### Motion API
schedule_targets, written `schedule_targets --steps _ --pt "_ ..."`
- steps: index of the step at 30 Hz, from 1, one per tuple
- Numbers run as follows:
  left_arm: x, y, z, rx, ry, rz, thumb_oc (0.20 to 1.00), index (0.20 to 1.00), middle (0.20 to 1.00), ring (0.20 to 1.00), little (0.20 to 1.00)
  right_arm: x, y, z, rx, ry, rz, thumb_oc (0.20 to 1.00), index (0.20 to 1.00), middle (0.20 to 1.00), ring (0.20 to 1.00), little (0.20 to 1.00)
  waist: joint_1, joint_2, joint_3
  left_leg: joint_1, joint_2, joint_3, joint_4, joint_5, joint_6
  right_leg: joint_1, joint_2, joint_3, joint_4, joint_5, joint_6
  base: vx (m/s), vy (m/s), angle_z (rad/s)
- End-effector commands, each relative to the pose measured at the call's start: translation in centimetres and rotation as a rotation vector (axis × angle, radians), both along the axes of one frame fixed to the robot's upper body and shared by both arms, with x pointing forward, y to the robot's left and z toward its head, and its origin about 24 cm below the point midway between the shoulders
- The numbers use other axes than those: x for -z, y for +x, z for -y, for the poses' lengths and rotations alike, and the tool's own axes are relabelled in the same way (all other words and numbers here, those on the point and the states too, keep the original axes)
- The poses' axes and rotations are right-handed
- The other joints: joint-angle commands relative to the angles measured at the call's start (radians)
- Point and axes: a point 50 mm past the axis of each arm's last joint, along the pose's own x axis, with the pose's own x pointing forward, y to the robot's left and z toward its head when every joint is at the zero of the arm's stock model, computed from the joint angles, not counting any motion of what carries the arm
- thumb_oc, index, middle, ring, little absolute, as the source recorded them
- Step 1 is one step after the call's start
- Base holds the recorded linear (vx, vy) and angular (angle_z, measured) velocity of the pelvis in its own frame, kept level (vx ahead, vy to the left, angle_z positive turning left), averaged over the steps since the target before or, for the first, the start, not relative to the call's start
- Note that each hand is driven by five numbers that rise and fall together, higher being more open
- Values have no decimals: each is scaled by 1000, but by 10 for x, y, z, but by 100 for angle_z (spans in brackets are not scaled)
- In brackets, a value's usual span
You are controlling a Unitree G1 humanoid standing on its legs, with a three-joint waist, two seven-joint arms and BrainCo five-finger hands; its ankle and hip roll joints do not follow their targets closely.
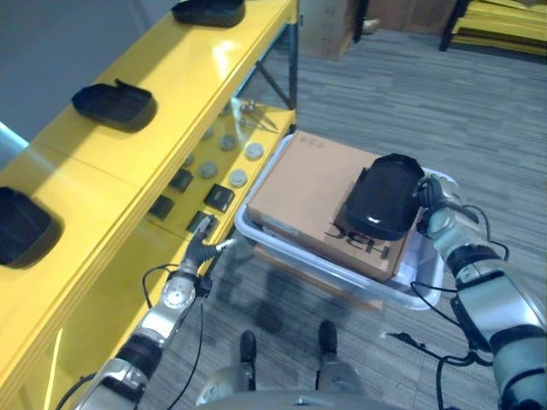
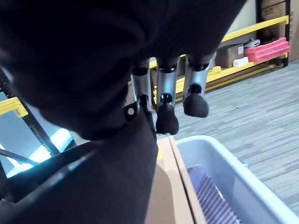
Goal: Move parts from the plastic box to the shelf.
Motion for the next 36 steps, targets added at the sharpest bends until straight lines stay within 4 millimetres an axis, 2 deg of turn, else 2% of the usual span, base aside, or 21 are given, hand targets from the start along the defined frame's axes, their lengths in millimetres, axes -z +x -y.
schedule_targets --steps 1,3,6,10,13,19,26,29,36 --pt "-27 13 1 28 -61 122 1000 1000 1000 1000 1000 -26 11 -9 -74 -102 95 200 200 200 200 200 19 -55 -48 23 22 50 -6 -42 -29 85 -31 90 17 -148 53 18 -82 -22" --pt "-36 16 6 38 -137 142 1000 1000 1000 1000 1000 -25 12 -19 -132 -142 91 200 200 200 200 200 6 -61 -55 37 33 61 -6 -43 -33 94 -21 97 18 -152 48 13 -84 -19" --pt "-48 23 16 91 -233 146 1000 1000 1000 1000 1000 -34 15 -36 -248 -256 96 200 200 200 200 200 -19 -65 -67 52 47 81 -6 -43 -40 100 -7 111 18 -154 42 9 -76 -20" --pt "-37 33 35 140 -423 -2 1000 1000 1000 1000 1000 -49 17 -60 -390 -370 117 200 200 200 200 200 -56 -69 -80 75 67 113 -6 -39 -50 113 14 130 11 -153 35 8 -66 -22" --pt "-36 40 45 171 -458 -56 1000 1000 1000 1000 1000 -57 16 -68 -443 -417 137 200 200 200 200 200 -74 -69 -83 85 76 123 -6 -37 -54 118 25 138 11 -154 32 19 -54 -12" --pt "-37 49 68 204 -585 -148 1000 1000 1000 1000 1000 -92 10 -95 -613 -525 242 200 200 200 200 200 -117 -74 -101 116 100 151 -6 -36 -64 135 52 155 13 -163 26 23 -50 -14" --pt "-43 50 86 248 -688 -191 1000 1000 1000 1000 1000 -106 8 -105 -668 -604 273 200 200 200 200 200 -129 -79 -113 140 116 164 -6 -35 -73 155 70 160 17 -176 18 27 -45 -11" --pt "-49 51 98 285 -768 -215 1000 1000 1000 1000 1000 -111 7 -119 -727 -654 290 200 200 200 200 200 -135 -85 -120 155 125 164 -6 -34 -76 170 83 164 21 -186 11 30 -60 -6" --pt "-54 54 104 305 -763 -212 1000 1000 1000 1000 1000 -116 7 -144 -804 -678 336 200 200 200 200 200 -134 -86 -126 174 127 171 -6 -36 -73 178 94 179 29 -191 5 15 -23 -7"
